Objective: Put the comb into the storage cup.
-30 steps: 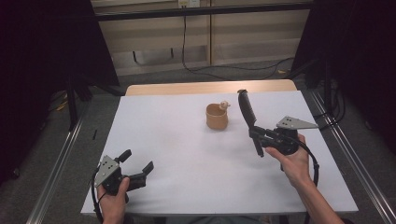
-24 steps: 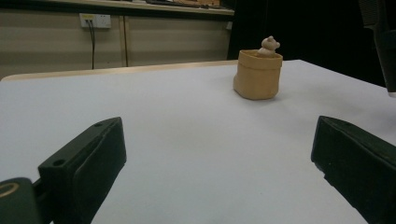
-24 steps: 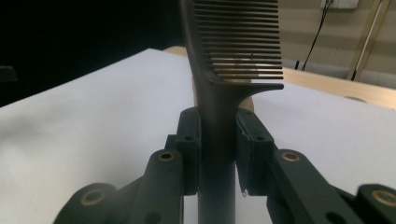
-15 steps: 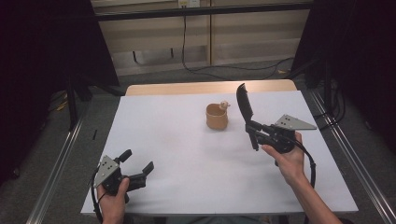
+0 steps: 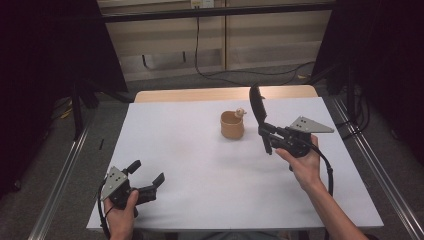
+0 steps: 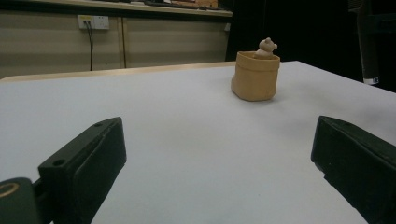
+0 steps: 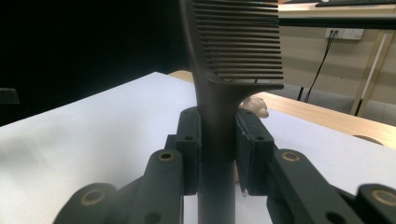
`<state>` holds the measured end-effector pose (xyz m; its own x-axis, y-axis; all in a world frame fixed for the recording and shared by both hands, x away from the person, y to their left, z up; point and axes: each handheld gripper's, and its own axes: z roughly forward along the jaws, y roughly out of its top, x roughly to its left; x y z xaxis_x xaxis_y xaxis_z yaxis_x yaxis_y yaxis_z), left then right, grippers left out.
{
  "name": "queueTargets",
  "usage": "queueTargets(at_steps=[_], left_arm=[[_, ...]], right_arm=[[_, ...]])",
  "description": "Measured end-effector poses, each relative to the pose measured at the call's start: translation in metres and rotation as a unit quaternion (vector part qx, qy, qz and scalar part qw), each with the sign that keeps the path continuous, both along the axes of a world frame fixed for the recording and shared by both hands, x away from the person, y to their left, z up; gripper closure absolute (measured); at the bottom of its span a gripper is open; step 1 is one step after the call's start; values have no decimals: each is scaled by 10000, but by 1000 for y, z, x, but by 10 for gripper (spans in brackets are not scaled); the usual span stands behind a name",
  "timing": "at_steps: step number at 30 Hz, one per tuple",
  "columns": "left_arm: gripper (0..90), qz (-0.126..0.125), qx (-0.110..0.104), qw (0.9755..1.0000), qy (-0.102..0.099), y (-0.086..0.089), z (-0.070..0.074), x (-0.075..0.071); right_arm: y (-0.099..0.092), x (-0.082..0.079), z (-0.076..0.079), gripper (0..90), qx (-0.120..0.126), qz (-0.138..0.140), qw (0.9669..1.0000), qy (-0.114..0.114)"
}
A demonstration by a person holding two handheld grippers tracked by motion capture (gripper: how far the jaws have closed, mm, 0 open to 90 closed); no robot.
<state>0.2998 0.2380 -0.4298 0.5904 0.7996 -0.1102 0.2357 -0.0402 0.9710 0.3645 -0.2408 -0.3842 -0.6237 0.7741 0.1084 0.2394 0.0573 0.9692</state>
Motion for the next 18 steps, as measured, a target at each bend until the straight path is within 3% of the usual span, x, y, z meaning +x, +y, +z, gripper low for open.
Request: queueTargets(at_steps=[11,16,18], left_arm=[[33,-8,31,10000,-2,-1,0,0],[33,14,-65,10000,0,-1,0,0],[33,-2,2,10000,-5,0,0,0]], right_arm=[[8,15,7,728,75,19,9999,-81],[13,23,9,728,135,47,9998,-98],[16,26,9,728,179,91,9997,-119]])
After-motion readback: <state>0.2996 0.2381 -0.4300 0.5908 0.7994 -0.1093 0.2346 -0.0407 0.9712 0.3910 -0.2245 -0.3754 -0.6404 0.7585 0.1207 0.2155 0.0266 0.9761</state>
